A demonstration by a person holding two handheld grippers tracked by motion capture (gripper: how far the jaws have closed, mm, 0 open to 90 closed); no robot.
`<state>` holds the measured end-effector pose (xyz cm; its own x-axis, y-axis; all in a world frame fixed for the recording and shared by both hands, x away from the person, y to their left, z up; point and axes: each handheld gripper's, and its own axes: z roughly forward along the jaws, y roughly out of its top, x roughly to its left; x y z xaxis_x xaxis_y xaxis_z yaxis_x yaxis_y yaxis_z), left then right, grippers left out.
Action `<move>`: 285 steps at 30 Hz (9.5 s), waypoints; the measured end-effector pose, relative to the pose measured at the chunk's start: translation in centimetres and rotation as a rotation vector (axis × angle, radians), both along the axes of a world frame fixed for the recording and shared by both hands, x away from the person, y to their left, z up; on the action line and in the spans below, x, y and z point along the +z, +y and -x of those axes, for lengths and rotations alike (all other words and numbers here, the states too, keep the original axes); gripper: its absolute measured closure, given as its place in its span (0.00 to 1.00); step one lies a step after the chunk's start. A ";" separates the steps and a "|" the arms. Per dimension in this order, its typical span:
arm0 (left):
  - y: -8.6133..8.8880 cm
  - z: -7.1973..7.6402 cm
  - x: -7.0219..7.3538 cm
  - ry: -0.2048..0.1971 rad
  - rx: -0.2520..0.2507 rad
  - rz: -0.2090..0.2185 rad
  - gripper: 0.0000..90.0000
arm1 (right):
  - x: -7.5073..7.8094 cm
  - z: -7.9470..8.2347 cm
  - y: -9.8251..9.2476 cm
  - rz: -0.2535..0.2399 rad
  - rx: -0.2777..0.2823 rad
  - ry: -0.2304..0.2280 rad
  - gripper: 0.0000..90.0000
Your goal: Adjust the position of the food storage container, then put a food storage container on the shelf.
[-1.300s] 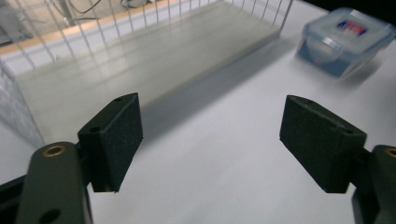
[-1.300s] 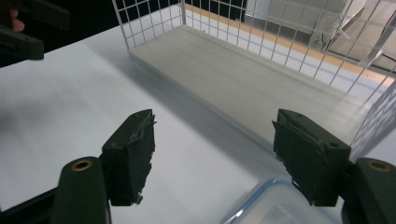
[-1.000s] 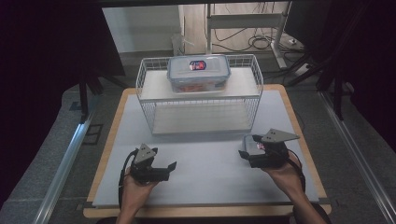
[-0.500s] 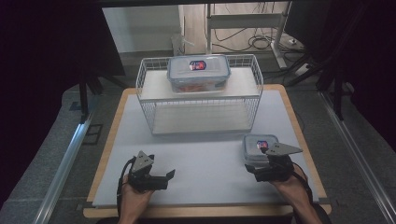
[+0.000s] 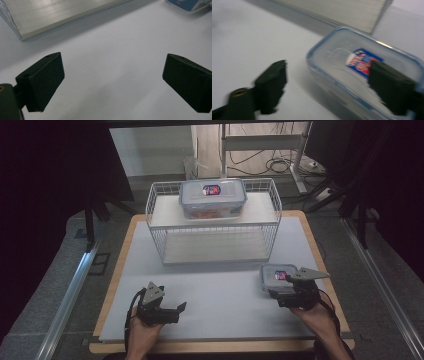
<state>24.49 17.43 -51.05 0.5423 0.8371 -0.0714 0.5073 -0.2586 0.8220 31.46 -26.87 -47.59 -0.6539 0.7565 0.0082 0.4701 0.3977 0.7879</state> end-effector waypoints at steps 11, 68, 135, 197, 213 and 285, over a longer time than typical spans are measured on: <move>-0.2 -0.2 -0.2 0.010 -0.016 0.004 0.05 | 1.0 -1.2 -2.9 -0.014 -0.050 0.000 0.90; -1.2 -0.7 -0.9 0.054 -0.041 0.016 0.06 | -1.9 -2.7 -1.6 0.058 -0.120 0.150 0.99; -0.7 -0.7 -1.1 0.066 -0.021 -0.051 0.06 | -2.6 -1.6 2.8 0.046 0.131 0.070 0.24; -5.2 -10.7 -2.4 0.422 -0.283 0.376 0.34 | -3.1 -6.7 8.8 -0.212 0.239 0.446 0.35; -4.3 -8.9 -1.6 0.372 -0.272 0.403 0.56 | -2.8 -5.4 7.4 -0.281 0.251 0.441 0.57; -1.8 -10.0 8.1 0.234 -0.284 0.511 0.64 | 6.3 -6.9 7.3 -0.467 0.291 0.354 0.65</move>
<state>34.51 15.63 -42.95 0.6605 0.4912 -0.5678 0.6577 -0.0137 0.7531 38.34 -19.56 -41.28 -0.7288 0.4135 0.5457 0.6578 0.2013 0.7258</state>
